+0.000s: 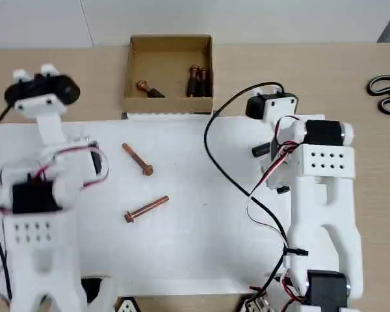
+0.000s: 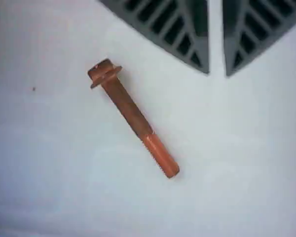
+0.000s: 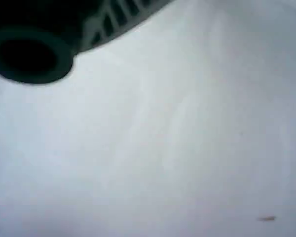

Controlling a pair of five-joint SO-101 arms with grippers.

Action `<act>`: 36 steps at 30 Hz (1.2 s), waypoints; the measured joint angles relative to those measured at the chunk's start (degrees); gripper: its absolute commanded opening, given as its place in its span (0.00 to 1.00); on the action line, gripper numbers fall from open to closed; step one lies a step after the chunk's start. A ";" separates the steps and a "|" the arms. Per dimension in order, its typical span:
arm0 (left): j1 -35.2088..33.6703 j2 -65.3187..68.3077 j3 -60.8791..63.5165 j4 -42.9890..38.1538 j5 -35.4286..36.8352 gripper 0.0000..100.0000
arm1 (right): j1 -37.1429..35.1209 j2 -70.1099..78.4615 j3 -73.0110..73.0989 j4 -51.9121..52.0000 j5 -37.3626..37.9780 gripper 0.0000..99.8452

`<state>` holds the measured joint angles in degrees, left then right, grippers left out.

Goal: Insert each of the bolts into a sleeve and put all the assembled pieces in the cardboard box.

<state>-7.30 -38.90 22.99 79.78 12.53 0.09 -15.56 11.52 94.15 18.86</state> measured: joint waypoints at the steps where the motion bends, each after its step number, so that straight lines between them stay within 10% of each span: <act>1: 0.00 2.64 -2.02 0.97 -0.79 0.01 | 0.53 0.00 0.00 0.00 -0.18 0.00; 28: 2.81 44.57 -23.38 2.20 -76.22 0.01 | 3.69 0.00 0.00 0.00 -3.87 0.00; 36: 4.66 52.13 -23.38 0.26 -86.95 0.05 | 3.69 0.00 0.44 0.00 -3.87 0.00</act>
<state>-2.64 13.23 -0.40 80.04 -74.42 3.78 -15.56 11.96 94.15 14.99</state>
